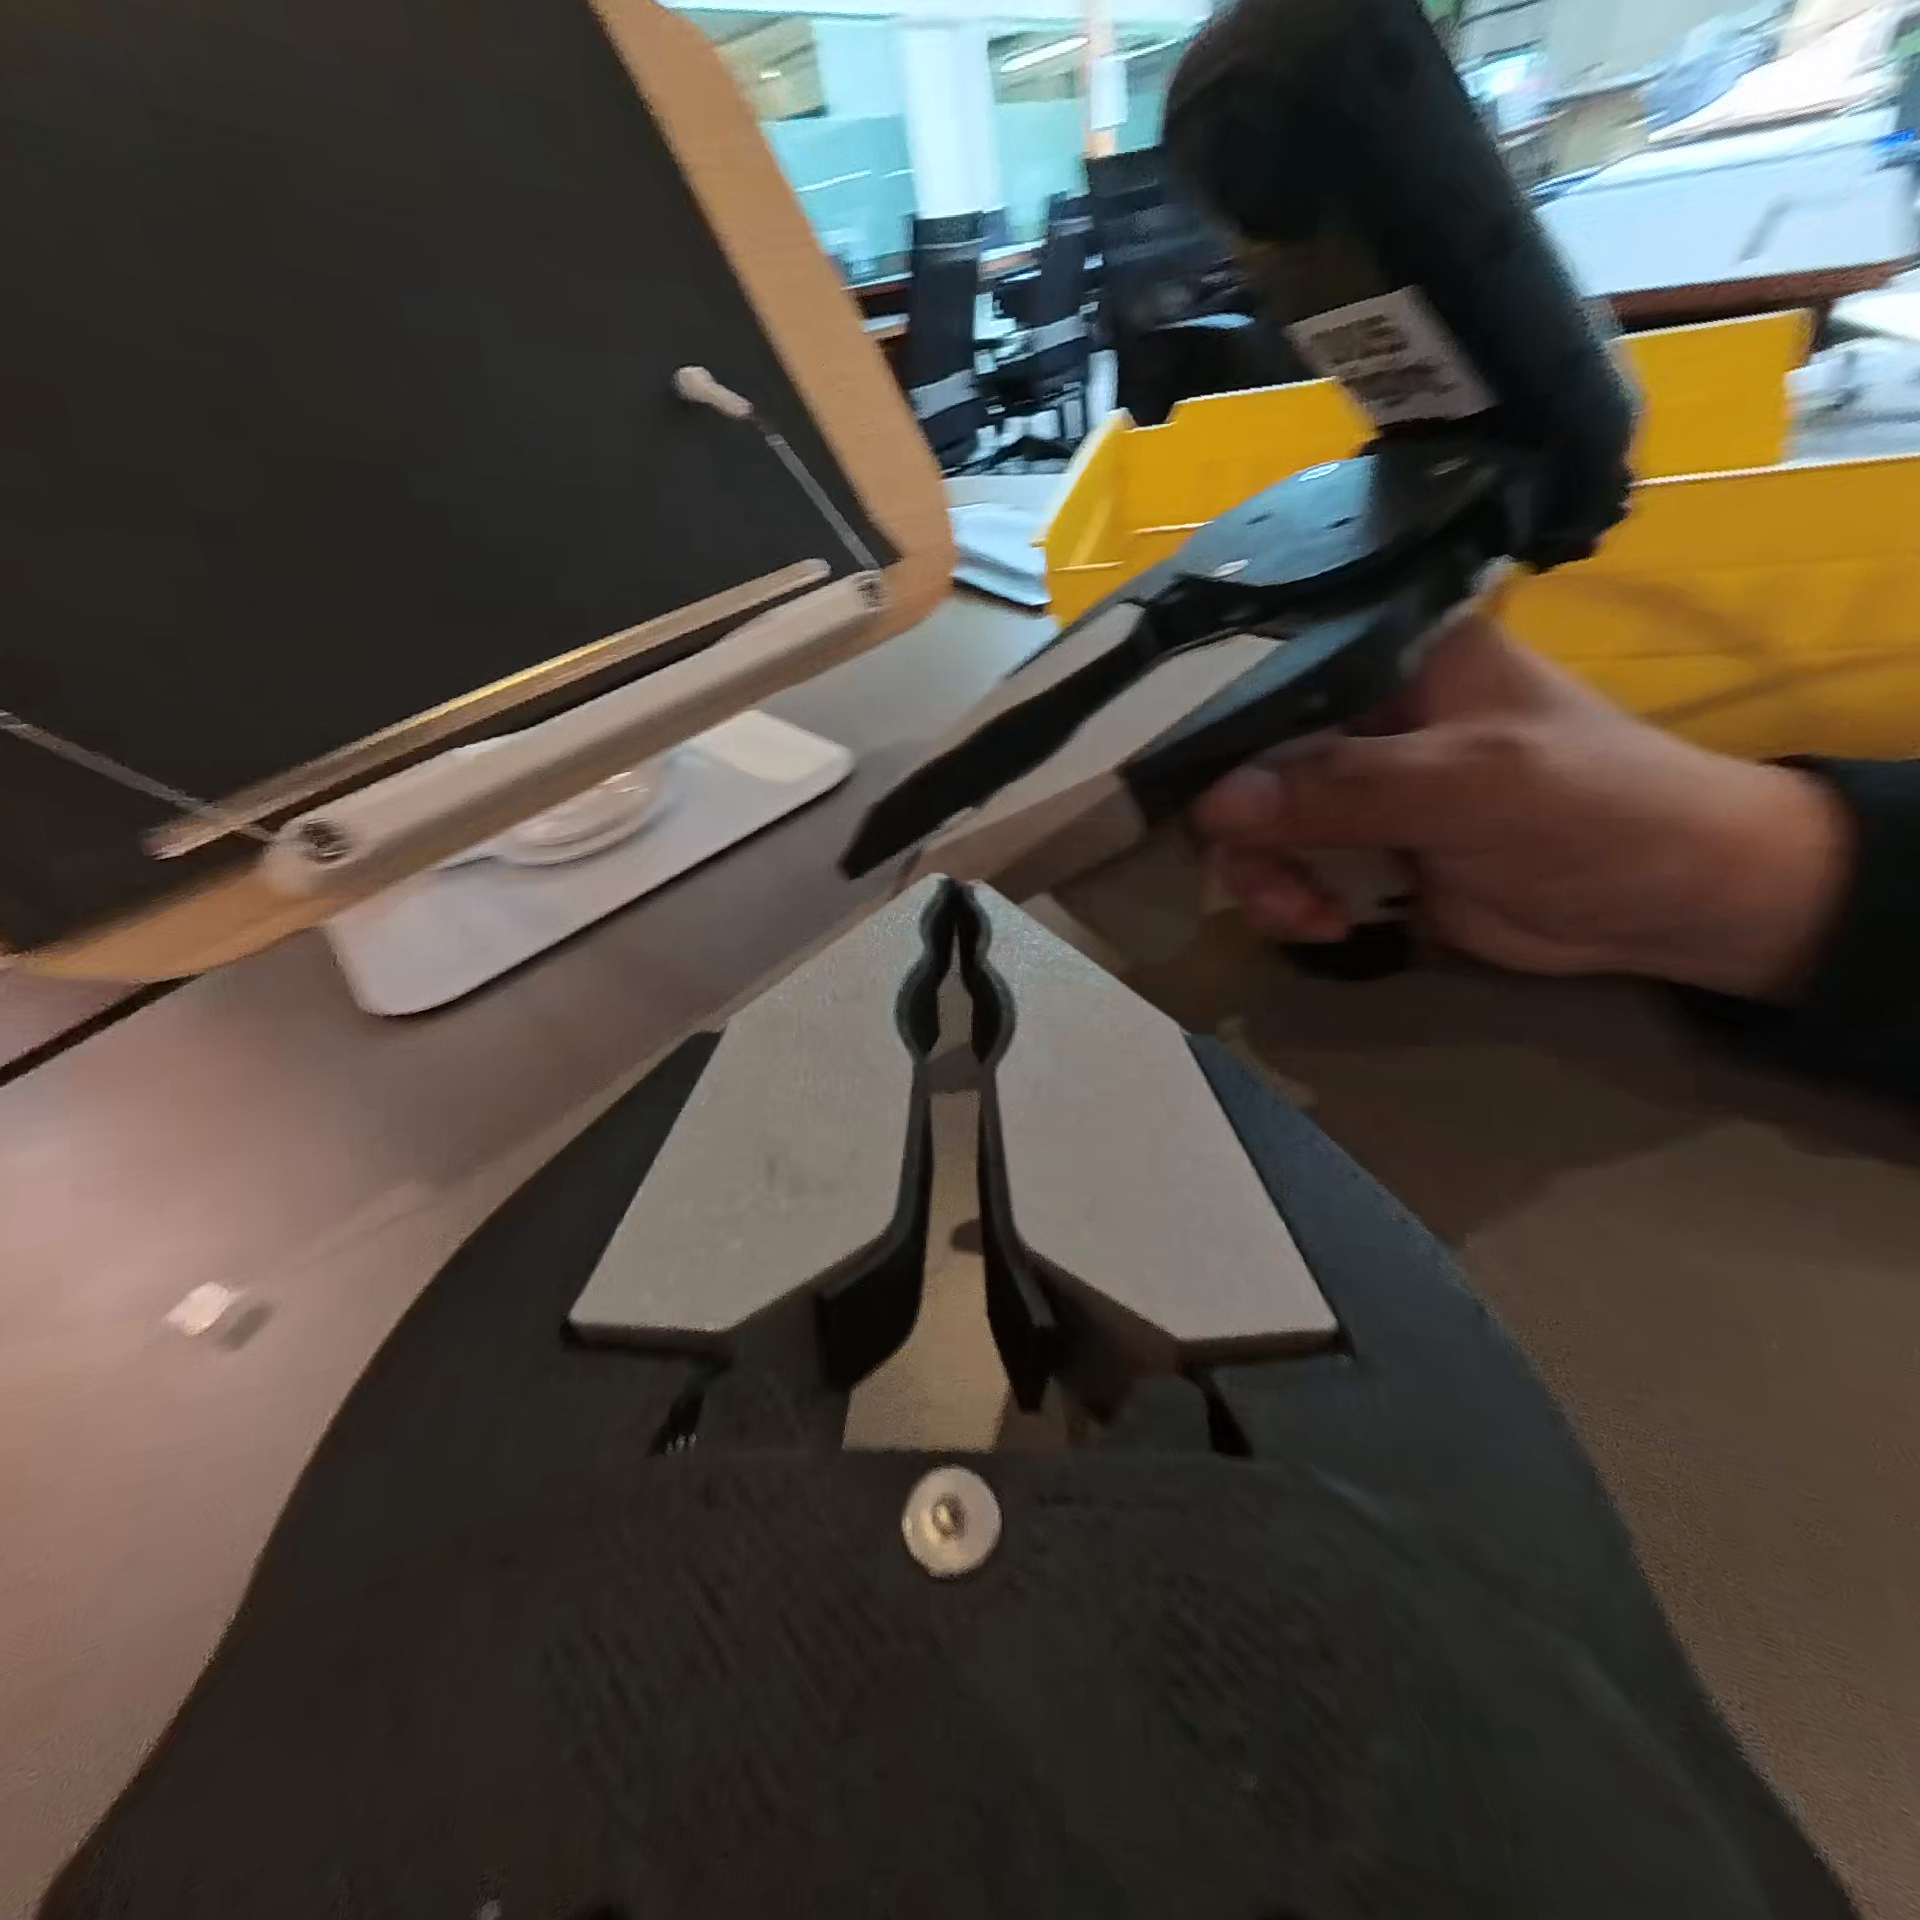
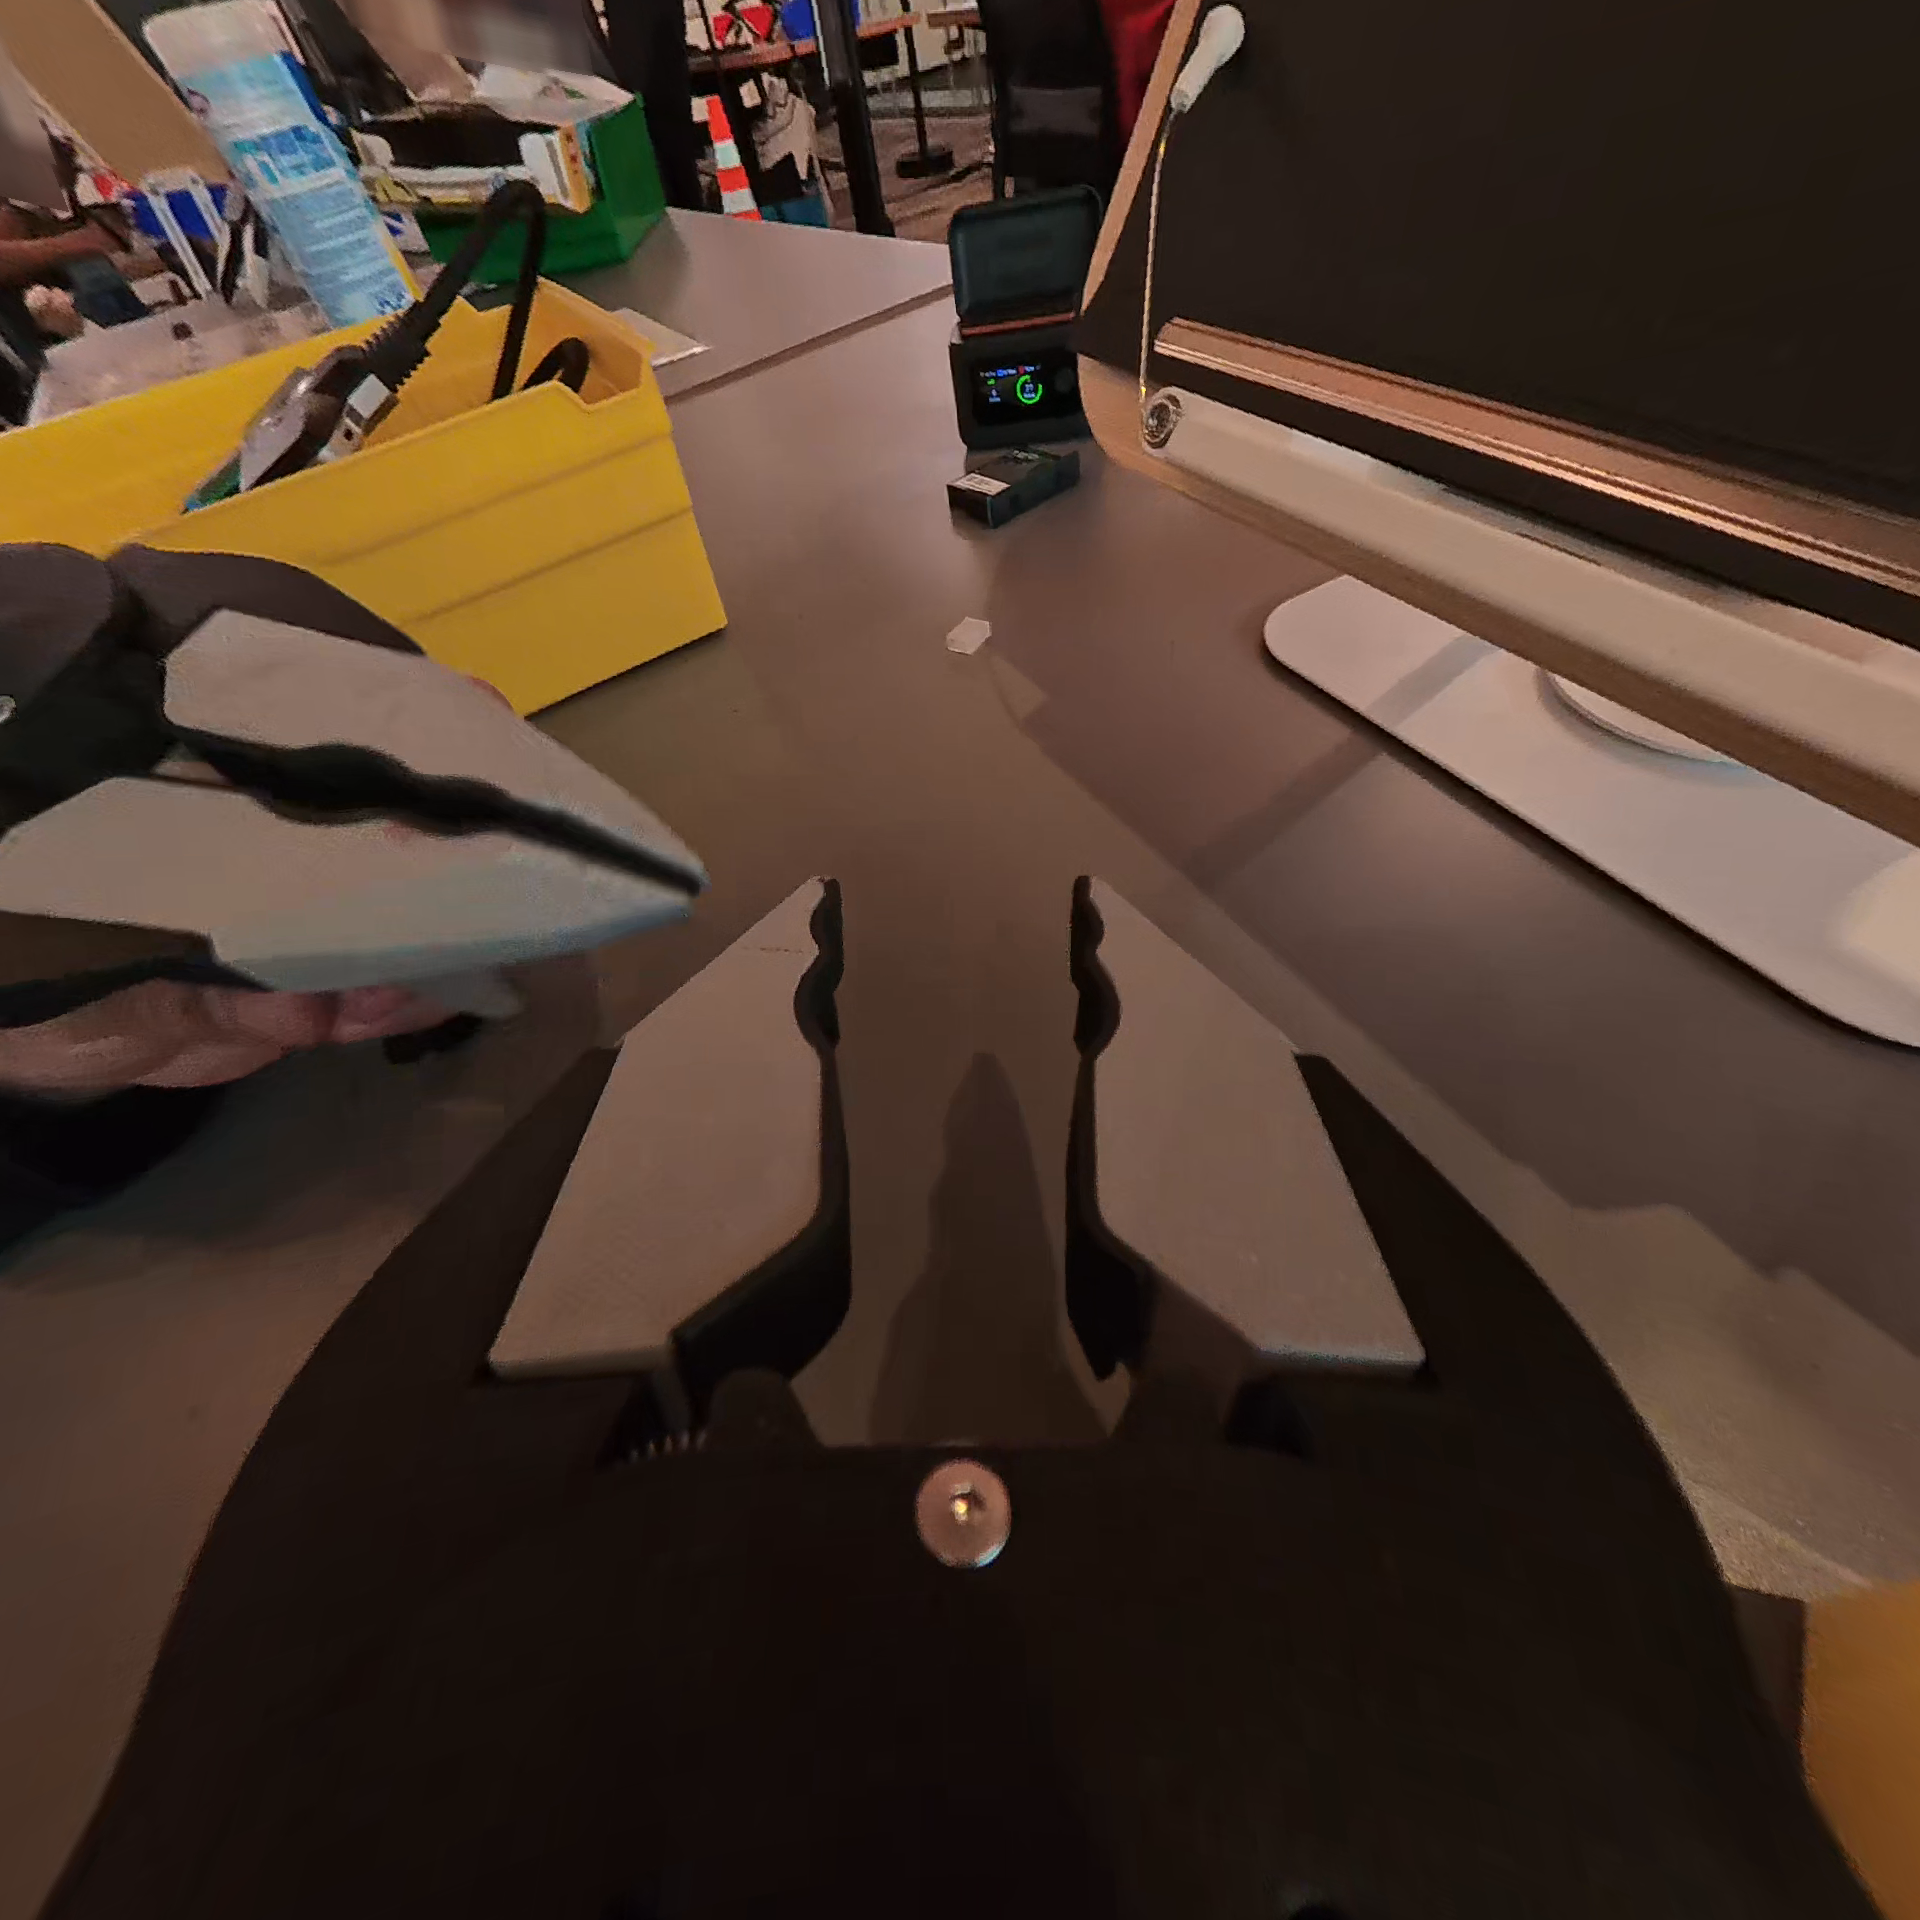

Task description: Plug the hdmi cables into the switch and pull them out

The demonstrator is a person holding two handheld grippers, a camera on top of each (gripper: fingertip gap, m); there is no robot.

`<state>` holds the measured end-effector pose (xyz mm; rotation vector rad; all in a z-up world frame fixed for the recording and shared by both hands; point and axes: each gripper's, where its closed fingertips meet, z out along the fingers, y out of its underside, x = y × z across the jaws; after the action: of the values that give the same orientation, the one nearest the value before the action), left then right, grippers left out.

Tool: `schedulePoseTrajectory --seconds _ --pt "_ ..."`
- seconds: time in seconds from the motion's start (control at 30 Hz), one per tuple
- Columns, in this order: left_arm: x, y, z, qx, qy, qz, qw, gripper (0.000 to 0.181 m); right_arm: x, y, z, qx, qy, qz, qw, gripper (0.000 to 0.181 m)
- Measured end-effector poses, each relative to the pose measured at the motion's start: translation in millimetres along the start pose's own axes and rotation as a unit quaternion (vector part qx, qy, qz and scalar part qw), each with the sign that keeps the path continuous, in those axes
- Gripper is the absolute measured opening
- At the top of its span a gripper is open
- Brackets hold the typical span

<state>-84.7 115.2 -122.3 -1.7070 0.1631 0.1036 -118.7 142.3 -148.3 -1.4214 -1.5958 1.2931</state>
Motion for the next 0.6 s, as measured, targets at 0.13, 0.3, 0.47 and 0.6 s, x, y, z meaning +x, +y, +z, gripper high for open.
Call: schedulePoseTrajectory --seconds 0.13,0.3,0.47,0.6 --pt "-24.2 2.8 -2.4 -0.005 -0.070 -0.009 0.997 0.000 2.8 1.5 -2.4 -0.001 0.011 0.000 1.000 0.042" --pt "-29.8 1.8 -5.1 0.002 -0.080 -0.015 0.997 0.000 5.5 1.8 -4.8 0.001 0.016 0.008 1.000 0.042" --pt "-24.3 1.4 -4.3 0.000 -0.073 0.003 0.997 0.000 7.2 3.3 -4.1 -0.003 0.010 0.023 1.000 0.043" --pt "-19.1 2.8 -3.5 -0.007 -0.068 0.019 0.997 0.000 7.4 4.2 -3.4 -0.007 0.006 0.030 1.000 0.044"
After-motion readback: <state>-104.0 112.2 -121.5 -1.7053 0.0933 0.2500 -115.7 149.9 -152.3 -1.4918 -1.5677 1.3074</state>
